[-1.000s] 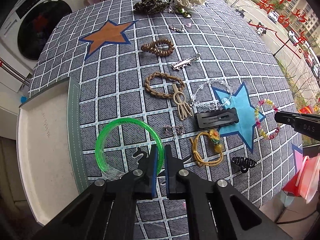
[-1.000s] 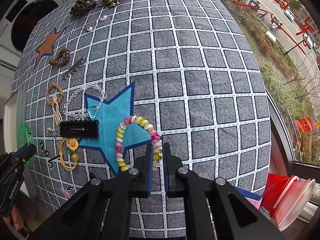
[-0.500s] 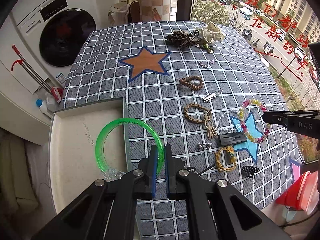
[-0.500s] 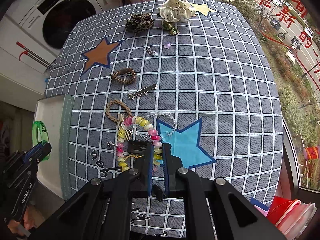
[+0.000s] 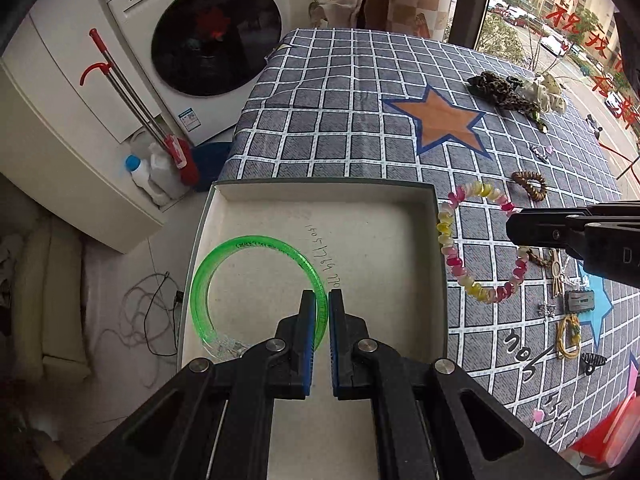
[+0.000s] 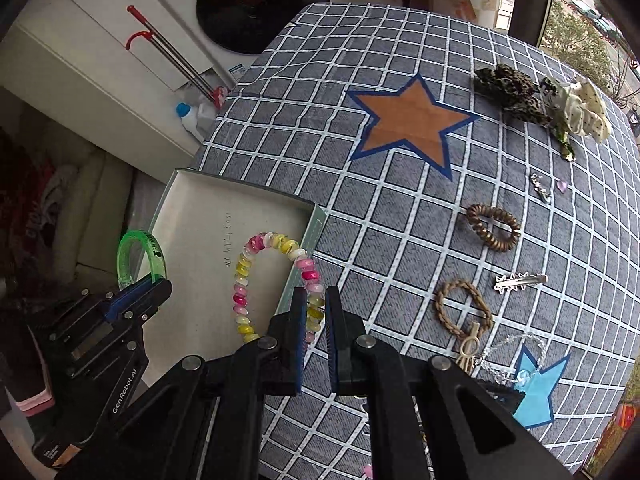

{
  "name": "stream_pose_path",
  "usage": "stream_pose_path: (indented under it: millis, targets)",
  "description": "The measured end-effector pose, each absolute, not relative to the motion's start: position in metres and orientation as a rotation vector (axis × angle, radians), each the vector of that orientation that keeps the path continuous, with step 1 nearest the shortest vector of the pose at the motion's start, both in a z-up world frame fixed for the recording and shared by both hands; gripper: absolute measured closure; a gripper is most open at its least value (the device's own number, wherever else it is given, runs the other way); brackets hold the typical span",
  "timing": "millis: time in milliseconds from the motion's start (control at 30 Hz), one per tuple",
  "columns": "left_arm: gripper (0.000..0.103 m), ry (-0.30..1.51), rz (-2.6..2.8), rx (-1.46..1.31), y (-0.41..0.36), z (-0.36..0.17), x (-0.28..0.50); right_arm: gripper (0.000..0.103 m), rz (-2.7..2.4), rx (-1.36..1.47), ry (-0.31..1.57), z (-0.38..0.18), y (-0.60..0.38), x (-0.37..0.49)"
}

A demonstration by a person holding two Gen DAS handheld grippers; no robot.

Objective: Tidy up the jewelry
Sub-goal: 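Carry both bracelets to the white tray while the right tool releases the beaded bracelet inside, then lower the green bangle into the tray and open the left tool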

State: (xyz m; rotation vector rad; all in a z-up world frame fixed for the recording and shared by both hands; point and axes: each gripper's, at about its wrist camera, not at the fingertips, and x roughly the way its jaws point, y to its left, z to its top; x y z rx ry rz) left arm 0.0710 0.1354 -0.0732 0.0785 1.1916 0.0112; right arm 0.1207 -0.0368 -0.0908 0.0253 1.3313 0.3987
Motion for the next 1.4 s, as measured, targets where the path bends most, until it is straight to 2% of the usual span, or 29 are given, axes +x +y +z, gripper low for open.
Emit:
stream_pose_path:
  millis: [367,867,1033,1400]
  targets:
    - [0.090,1.237,0.059,0.038,0.169,-0.118,0.102,0.094,0.445,0.003,1.398,-0.155,0.026,0.164]
    - [0.090,1.263,0.082,0.026,0.168,-0.128,0.109,0.092,0.432,-0.006,1.426,-0.180,0.037,0.172]
    - [0.089,1.264,0.080,0.041,0.168,-0.125,0.108,0.070,0.446,0.031,1.418,-0.173,0.036,0.173]
    - [0.089,1.273,0.043,0.026,0.160,-0.114,0.113,0.067,0.434,0.144,1.296,-0.113,-0.007,0.160]
